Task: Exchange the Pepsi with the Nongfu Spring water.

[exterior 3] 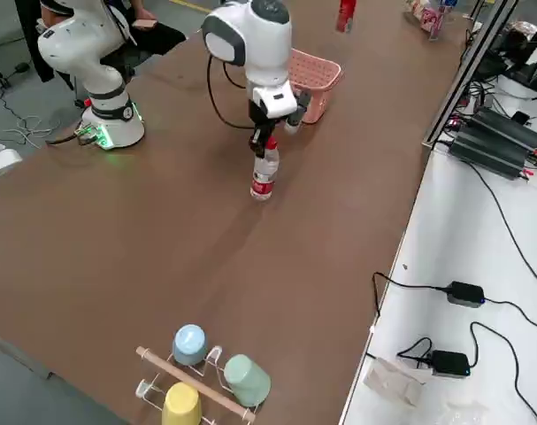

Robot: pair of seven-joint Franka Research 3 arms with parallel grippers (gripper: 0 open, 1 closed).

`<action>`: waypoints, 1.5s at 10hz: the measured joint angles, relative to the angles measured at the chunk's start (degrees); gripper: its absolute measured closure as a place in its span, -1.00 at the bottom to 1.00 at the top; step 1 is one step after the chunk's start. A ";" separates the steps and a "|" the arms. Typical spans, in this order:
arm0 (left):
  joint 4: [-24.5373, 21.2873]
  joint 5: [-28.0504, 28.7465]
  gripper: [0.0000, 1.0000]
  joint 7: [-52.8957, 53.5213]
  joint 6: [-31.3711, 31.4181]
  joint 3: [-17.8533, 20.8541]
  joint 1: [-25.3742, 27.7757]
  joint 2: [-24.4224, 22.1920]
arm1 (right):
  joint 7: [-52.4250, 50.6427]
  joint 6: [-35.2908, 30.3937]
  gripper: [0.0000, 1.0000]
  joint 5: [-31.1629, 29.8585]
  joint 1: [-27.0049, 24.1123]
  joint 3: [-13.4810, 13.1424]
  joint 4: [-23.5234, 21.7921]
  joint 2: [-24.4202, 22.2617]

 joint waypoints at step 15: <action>-40.86 -0.03 0.36 29.74 22.69 -0.26 31.55 -3.96 | 37.48 -14.17 0.32 2.18 43.84 1.00 19.37 -0.81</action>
